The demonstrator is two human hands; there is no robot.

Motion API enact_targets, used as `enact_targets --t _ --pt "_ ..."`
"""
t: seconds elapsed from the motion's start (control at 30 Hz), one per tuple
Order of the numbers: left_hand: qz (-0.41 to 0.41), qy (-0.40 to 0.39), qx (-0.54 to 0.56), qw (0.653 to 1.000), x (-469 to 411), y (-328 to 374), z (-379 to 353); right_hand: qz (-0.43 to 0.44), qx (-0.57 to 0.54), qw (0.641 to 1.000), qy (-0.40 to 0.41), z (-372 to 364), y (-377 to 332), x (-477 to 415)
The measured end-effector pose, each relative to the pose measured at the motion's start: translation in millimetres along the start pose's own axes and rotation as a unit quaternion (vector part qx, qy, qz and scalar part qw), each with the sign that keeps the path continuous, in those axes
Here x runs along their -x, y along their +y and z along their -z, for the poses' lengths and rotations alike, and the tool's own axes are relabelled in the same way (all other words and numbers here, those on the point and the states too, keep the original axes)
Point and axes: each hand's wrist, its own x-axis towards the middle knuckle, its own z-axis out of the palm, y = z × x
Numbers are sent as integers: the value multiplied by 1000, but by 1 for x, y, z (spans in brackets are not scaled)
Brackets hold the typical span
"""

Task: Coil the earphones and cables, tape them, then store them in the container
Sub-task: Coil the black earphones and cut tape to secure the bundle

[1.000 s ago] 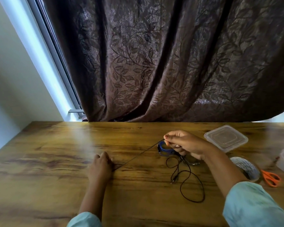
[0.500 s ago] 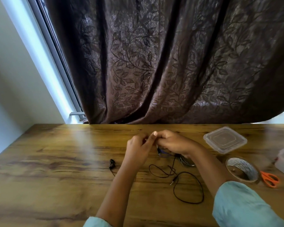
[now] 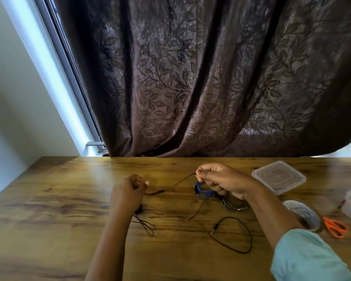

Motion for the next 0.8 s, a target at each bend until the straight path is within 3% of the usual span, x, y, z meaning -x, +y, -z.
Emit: enact_targets --t 0.1,0.2,0.3,0.37,0.53,0.67,0.8 --pt "-85 -18 -5 996 13 25 -7 14 17 1000 -6 -12 -8 -6" --pt "-150 -86 117 978 28 65 -13 41 24 999 1 -22 -18 -12" --pt "-102 -144 243 954 33 83 -17 67 15 998 1 -23 -29 -13" --pt "-70 -137 295 943 31 79 -17 66 42 997 0 -19 -31 -13" --pt "7 -12 357 934 17 50 -4 38 42 998 -12 0 -17 -3" --pt "82 67 294 950 0 -5 12 28 -32 999 8 15 -15 7" --pt "114 -37 124 985 -1 -34 6 35 -12 999 -16 2 -17 1"
